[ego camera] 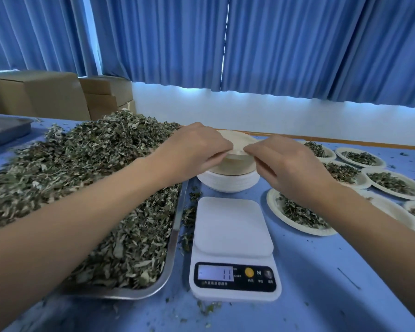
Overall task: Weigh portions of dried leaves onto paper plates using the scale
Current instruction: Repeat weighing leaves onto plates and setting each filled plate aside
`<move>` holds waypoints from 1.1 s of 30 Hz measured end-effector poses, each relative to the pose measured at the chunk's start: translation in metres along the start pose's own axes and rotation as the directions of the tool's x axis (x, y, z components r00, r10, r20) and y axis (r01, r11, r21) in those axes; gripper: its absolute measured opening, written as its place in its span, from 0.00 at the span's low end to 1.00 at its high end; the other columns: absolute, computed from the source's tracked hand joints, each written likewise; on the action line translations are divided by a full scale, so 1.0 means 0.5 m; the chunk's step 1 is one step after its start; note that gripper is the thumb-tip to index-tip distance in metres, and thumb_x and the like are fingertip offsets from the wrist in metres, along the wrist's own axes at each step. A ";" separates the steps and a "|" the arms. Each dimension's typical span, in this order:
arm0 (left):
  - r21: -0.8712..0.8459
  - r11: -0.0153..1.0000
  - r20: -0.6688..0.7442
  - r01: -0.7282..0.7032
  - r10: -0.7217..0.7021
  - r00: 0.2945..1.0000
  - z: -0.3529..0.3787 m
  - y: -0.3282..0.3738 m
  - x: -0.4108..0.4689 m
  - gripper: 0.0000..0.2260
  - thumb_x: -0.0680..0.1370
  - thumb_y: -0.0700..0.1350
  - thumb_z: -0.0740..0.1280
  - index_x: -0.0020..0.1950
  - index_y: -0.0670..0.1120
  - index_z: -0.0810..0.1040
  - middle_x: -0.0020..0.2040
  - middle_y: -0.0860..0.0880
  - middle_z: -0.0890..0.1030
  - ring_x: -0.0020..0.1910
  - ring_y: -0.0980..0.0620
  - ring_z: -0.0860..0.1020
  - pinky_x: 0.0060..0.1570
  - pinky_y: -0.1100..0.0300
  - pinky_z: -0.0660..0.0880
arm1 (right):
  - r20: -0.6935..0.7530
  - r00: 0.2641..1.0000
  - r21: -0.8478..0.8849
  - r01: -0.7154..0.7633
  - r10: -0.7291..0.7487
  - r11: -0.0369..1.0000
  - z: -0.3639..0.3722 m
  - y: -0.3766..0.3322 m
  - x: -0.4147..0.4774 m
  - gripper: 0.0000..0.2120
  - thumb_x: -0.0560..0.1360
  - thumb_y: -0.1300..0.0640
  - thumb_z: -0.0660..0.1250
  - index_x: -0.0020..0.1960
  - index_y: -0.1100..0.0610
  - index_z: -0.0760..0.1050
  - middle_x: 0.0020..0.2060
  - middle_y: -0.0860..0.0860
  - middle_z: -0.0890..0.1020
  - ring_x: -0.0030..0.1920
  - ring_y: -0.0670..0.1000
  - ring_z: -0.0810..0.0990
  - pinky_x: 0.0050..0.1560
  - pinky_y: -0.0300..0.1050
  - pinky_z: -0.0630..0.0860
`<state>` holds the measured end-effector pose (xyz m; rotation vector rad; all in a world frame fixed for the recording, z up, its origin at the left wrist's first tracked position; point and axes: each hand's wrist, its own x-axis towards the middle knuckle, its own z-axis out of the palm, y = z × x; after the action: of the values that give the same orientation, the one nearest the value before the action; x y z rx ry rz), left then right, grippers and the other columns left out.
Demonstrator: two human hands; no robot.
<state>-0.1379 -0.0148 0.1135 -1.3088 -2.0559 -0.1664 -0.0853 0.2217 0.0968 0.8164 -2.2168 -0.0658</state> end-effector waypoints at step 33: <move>0.253 0.689 0.695 0.679 -0.618 0.368 0.040 -0.005 -0.147 0.23 0.76 0.45 0.74 0.70 0.51 0.76 0.65 0.43 0.79 0.57 0.41 0.80 0.58 0.50 0.79 | 0.123 0.626 0.431 -0.732 0.770 0.527 0.016 -0.084 -0.238 0.22 0.79 0.58 0.65 0.29 0.64 0.65 0.23 0.59 0.69 0.25 0.48 0.64 0.30 0.50 0.66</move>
<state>-0.1306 -0.0625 0.0542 -0.4782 -3.2664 -0.0481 -0.0076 0.2553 0.0028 -0.0192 -2.3429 0.9282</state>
